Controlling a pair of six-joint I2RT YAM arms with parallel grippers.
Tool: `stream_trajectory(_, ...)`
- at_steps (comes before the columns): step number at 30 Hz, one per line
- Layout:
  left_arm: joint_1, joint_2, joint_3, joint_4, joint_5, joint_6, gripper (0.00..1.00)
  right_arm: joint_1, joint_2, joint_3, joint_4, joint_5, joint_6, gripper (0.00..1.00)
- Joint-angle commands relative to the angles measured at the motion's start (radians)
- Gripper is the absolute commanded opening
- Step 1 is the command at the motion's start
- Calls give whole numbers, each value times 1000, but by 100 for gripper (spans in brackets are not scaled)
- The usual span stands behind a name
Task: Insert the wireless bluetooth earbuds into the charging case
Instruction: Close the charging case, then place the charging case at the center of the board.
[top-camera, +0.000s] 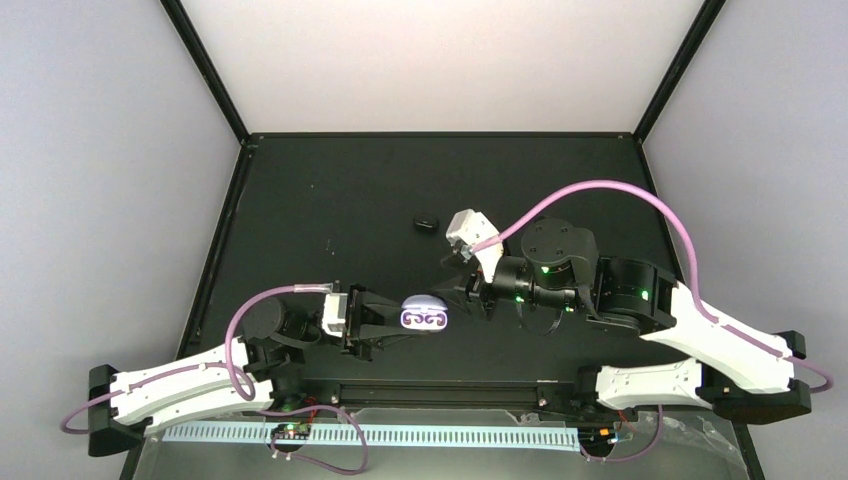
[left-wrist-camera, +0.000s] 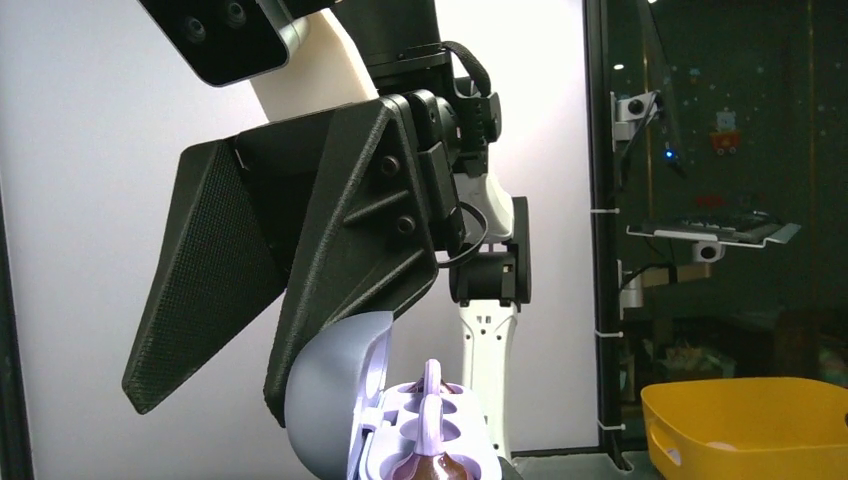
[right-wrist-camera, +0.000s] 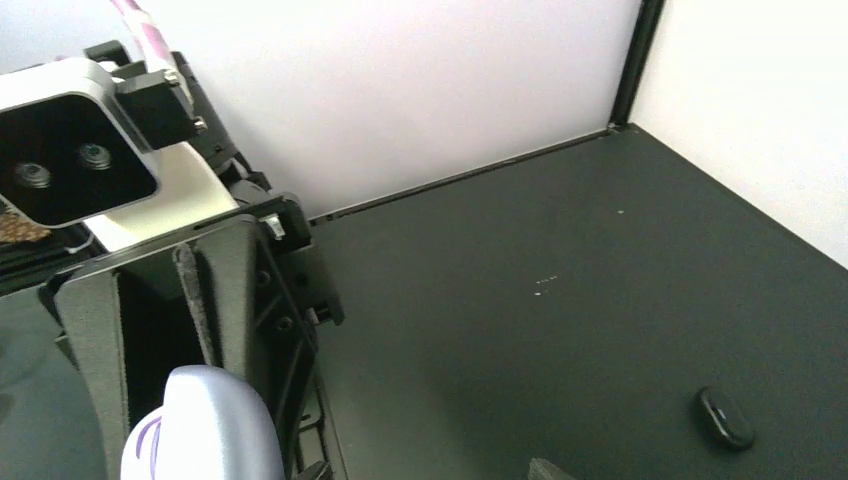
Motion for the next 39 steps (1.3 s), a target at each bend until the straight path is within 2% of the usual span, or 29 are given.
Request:
stream_trajectory(1, -5, 12, 37, 8, -3, 24, 2, -1, 0, 22, -12, -110, -20, 50)
stream_trajectory(9, -5, 19, 34, 12, -24, 18, 2, -2, -10, -4, 12, -133, -18, 50)
stream_trajectory(10, -5, 19, 33, 8, -34, 18, 1, -2, -16, -10, 19, -108, -13, 50)
stream_trajectory(12, -5, 21, 32, -16, -78, 18, 2, -3, -40, -38, 46, 49, 30, 51)
stream_trajectory(15, -4, 42, 14, -73, -250, -31, 2, -41, -79, -119, 88, 249, 107, 55)
stream_trajectory(18, 23, 132, 10, -154, -442, -137, 2, -201, -118, -262, 151, 227, 201, 59)
stream_trajectory(21, 133, 259, 15, -242, -416, -287, 2, -319, -167, -421, 230, 225, 267, 60)
stream_trajectory(24, 241, 409, 14, -282, -354, -420, 2, -368, -246, -564, 290, 284, 321, 62)
stream_trajectory(27, 321, 549, 19, -289, -298, -490, 2, -395, -323, -663, 306, 302, 367, 66)
stream_trajectory(32, 401, 777, 59, -300, -229, -538, 2, -401, -413, -735, 281, 336, 403, 73)
stream_trajectory(36, 429, 932, 114, -335, -194, -551, 2, -402, -457, -757, 267, 367, 413, 81)
stream_trajectory(39, 439, 1010, 131, -339, -169, -567, 1, -402, -480, -760, 262, 385, 412, 82)
